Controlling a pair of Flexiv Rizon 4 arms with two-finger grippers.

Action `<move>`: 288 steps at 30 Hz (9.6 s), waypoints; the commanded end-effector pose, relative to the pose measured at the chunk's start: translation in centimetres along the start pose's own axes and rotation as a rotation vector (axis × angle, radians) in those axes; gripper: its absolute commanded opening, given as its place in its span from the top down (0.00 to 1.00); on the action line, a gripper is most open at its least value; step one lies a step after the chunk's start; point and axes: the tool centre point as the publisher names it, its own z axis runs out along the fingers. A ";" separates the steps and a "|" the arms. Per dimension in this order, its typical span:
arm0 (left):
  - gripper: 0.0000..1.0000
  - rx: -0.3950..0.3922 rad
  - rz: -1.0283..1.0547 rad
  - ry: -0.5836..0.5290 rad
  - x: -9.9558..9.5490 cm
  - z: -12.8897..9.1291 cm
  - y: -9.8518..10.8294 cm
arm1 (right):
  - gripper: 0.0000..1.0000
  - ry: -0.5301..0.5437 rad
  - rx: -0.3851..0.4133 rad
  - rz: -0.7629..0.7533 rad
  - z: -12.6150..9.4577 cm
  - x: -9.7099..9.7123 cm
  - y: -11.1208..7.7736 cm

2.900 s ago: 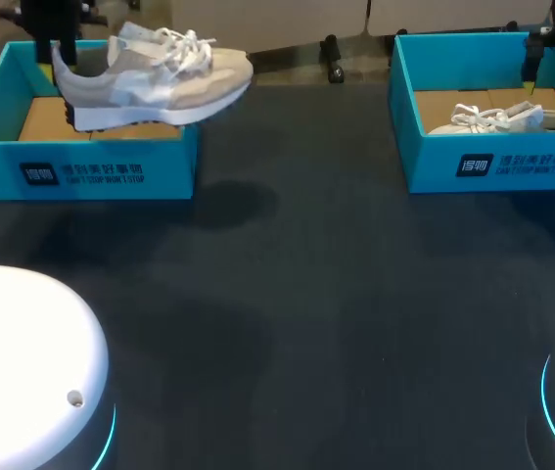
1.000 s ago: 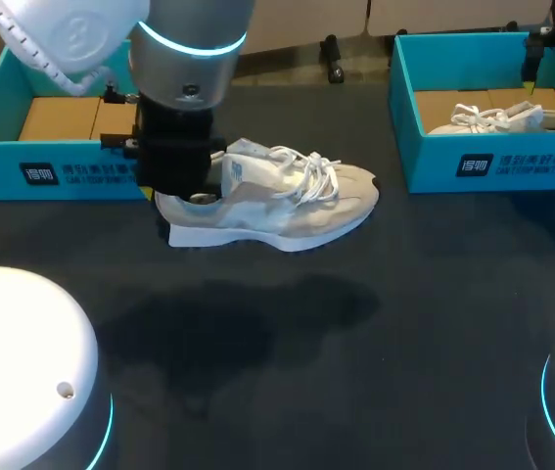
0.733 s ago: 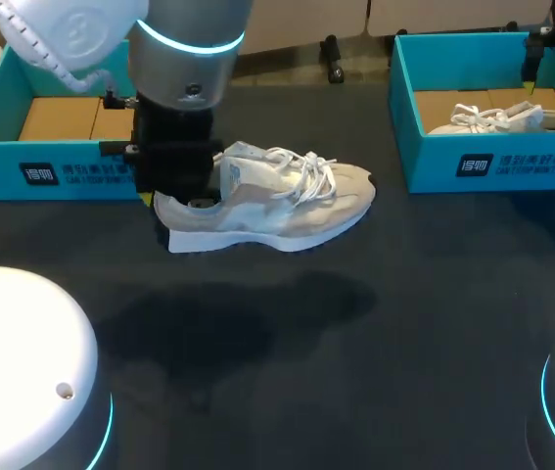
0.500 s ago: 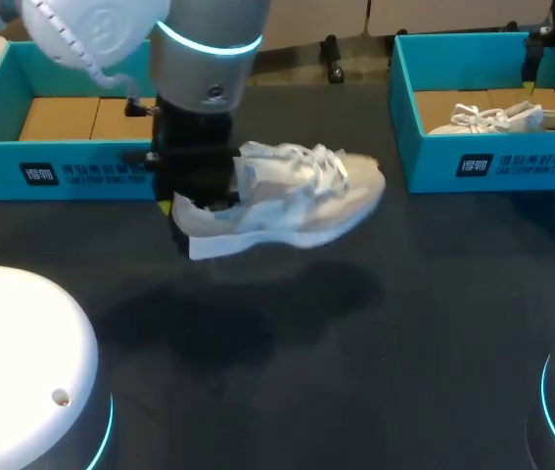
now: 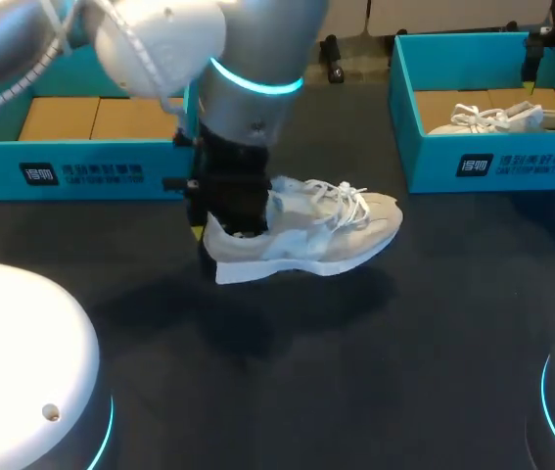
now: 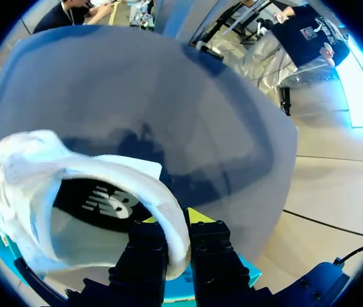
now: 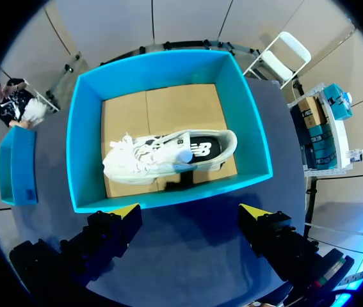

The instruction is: Take the shoe out of the shoebox, open the shoe tongue, remove and reinsert the insole, then place the shoe into the shoebox

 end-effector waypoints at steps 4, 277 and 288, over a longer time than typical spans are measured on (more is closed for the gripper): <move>1.00 -0.043 0.007 0.007 -2.0 4.0 -0.6 | 0.00 0.000 -0.002 0.001 0.0 0.0 -0.1; 0.00 1.338 -0.956 -1.052 -9.0 14.7 -2.8 | 0.00 0.000 -0.002 0.001 0.0 0.0 -0.1; 0.00 1.347 -0.971 -1.047 -9.5 14.8 -2.9 | 0.00 0.000 -0.002 0.001 0.0 0.0 -0.1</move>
